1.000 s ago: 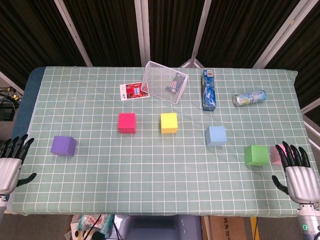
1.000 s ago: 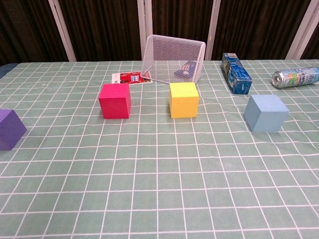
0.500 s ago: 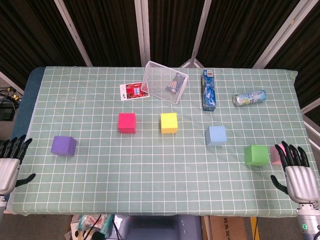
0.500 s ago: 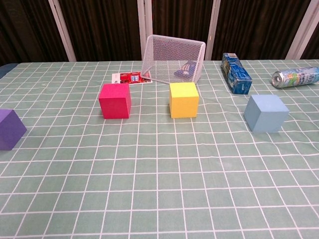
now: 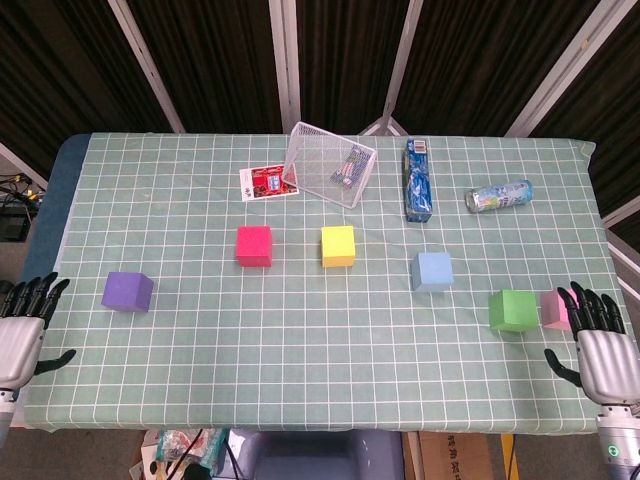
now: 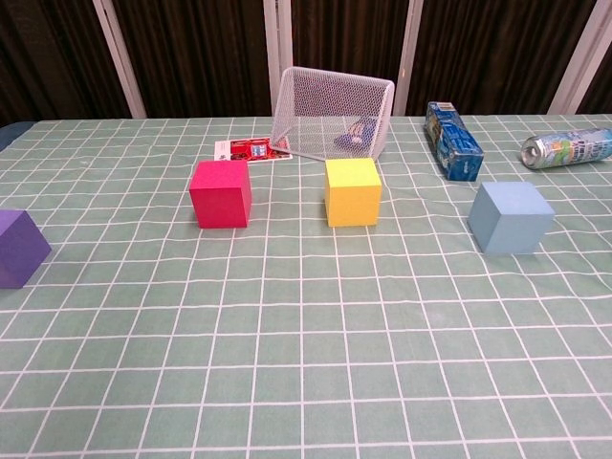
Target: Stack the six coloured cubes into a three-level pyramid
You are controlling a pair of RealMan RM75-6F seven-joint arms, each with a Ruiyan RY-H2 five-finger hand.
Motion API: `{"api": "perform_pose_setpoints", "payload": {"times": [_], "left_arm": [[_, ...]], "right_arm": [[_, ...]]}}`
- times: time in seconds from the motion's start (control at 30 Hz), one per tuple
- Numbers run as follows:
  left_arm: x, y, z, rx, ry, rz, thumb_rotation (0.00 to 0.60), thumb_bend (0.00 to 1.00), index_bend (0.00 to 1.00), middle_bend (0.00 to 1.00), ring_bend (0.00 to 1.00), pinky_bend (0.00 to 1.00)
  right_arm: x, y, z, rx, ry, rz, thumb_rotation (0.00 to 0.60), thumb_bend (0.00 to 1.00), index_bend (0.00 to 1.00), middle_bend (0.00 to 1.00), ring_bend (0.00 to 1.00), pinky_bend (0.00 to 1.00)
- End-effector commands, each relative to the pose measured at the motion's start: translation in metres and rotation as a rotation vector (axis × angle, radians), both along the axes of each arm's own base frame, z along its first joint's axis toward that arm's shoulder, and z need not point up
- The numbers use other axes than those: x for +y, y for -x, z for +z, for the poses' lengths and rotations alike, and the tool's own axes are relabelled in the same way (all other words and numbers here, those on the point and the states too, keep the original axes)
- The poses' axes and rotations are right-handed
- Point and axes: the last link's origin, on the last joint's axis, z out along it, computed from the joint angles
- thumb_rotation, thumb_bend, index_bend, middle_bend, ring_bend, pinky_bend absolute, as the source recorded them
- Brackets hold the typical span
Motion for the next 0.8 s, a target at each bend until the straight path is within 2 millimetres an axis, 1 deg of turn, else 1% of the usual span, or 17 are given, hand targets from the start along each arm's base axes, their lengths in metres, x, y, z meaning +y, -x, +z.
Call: {"api": "perform_pose_setpoints", "payload": {"times": [0.03, 0.17, 0.3, 0.4, 0.47, 0.63, 0.8], "left_arm": [[0.006, -0.005, 0.000, 0.002, 0.000, -0.009, 0.600, 0.01, 0.00, 0.00, 0.00, 0.00], [0.020, -0.015, 0.000, 0.002, -0.001, -0.016, 0.600, 0.02, 0.00, 0.03, 0.00, 0.02], [0.042, -0.031, -0.004, -0.015, 0.008, -0.027, 0.600, 0.05, 0.00, 0.06, 0.00, 0.02], [0.060, -0.047, -0.007, -0.019, 0.022, -0.041, 0.600, 0.06, 0.00, 0.09, 0.00, 0.02], [0.076, -0.061, -0.011, -0.024, 0.039, -0.053, 0.600, 0.07, 0.00, 0.10, 0.00, 0.02], [0.106, -0.086, -0.019, -0.036, 0.083, -0.065, 0.600, 0.10, 0.00, 0.11, 0.00, 0.02], [0.146, -0.115, -0.036, -0.040, 0.151, -0.060, 0.600, 0.13, 0.00, 0.11, 0.00, 0.02]], "right_arm": [[-0.001, 0.000, 0.000, -0.013, 0.003, -0.008, 0.600, 0.30, 0.00, 0.00, 0.00, 0.00], [-0.003, 0.001, -0.001, -0.031, -0.003, -0.022, 0.600, 0.30, 0.00, 0.00, 0.00, 0.00], [-0.005, 0.002, -0.001, -0.050, -0.005, -0.034, 0.600, 0.30, 0.00, 0.00, 0.00, 0.00], [-0.005, 0.002, -0.001, -0.062, -0.008, -0.042, 0.600, 0.30, 0.00, 0.00, 0.00, 0.00], [-0.006, 0.002, -0.001, -0.071, -0.009, -0.048, 0.600, 0.30, 0.00, 0.00, 0.00, 0.00], [-0.007, 0.003, -0.001, -0.090, -0.011, -0.060, 0.600, 0.30, 0.00, 0.00, 0.00, 0.00], [-0.007, 0.003, 0.000, -0.107, -0.014, -0.071, 0.600, 0.30, 0.00, 0.00, 0.00, 0.00]]}}
